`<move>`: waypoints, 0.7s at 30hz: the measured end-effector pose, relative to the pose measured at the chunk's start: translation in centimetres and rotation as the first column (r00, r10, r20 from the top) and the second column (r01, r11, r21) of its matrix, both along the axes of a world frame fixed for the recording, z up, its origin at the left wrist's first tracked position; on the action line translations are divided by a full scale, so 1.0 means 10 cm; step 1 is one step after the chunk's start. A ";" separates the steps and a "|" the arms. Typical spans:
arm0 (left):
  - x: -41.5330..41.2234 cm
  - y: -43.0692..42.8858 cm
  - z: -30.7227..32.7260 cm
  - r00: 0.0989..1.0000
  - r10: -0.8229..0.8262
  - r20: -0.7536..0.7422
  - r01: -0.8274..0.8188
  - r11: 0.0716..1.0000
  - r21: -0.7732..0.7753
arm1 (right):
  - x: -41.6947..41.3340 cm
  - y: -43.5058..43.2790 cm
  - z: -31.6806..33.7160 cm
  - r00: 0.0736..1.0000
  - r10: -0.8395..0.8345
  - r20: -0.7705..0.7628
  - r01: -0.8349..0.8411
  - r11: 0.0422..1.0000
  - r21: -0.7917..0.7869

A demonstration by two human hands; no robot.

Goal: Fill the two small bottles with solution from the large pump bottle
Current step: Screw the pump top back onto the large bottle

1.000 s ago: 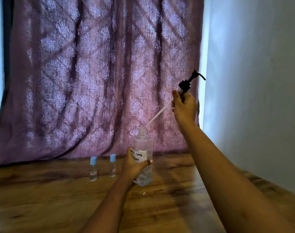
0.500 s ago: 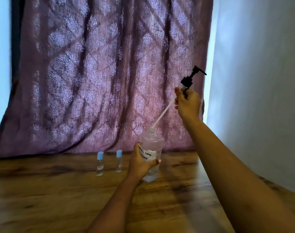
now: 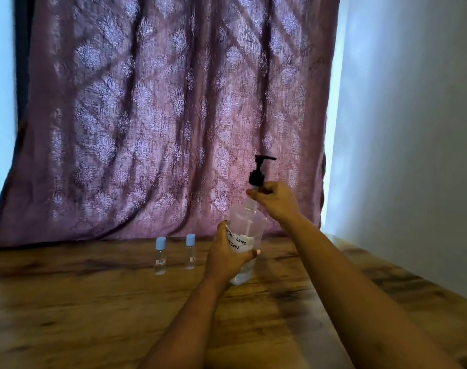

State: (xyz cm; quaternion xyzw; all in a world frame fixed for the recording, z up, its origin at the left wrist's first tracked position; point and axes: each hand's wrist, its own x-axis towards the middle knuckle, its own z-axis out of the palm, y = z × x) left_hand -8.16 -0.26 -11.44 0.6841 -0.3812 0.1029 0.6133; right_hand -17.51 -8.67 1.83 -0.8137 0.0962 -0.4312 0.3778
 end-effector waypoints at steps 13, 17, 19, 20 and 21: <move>0.08 -0.03 -0.02 0.992 0.124 0.031 -0.124 0.992 0.021 | 0.30 -0.09 -0.27 0.997 0.062 0.054 -0.067 0.992 0.103; 0.07 -0.06 -0.02 0.994 0.112 -0.004 -0.112 0.993 0.031 | 0.39 -0.09 -0.36 0.991 0.038 0.128 -0.061 0.981 0.183; 0.08 -0.09 -0.03 0.995 0.098 -0.035 -0.097 0.995 0.026 | 0.45 -0.09 -0.41 0.989 0.036 0.145 -0.065 0.977 0.201; 0.07 -0.10 -0.04 0.995 0.089 -0.054 -0.088 0.996 0.021 | 0.47 -0.08 -0.43 0.988 0.028 0.149 -0.056 0.981 0.187; 0.06 -0.10 -0.04 0.994 0.075 -0.074 -0.074 0.997 0.015 | 0.51 -0.08 -0.45 0.987 0.021 0.157 -0.050 0.982 0.184</move>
